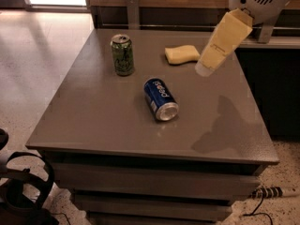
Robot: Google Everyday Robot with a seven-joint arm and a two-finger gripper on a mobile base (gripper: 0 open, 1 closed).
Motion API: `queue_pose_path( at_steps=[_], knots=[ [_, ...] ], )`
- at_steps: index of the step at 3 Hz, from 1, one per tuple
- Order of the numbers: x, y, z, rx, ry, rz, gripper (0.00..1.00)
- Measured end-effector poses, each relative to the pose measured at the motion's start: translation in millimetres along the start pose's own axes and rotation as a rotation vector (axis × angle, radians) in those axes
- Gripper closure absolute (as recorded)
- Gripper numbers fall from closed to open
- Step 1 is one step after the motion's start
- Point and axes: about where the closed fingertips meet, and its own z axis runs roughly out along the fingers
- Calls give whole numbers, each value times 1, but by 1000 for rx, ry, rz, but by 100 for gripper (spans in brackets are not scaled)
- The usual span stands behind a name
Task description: Place pepsi can upright
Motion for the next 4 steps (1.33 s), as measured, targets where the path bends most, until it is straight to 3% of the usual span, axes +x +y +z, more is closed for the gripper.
queue_pose_path(
  at_steps=[1,2,3,4],
  knots=[
    [-11,-4,24,-7,60,132,0],
    [-18,-13,49,5,167,293,0],
    [-38,-24,67,43,211,442,0],
    [-48,-27,70,58,175,527,0]
  ],
)
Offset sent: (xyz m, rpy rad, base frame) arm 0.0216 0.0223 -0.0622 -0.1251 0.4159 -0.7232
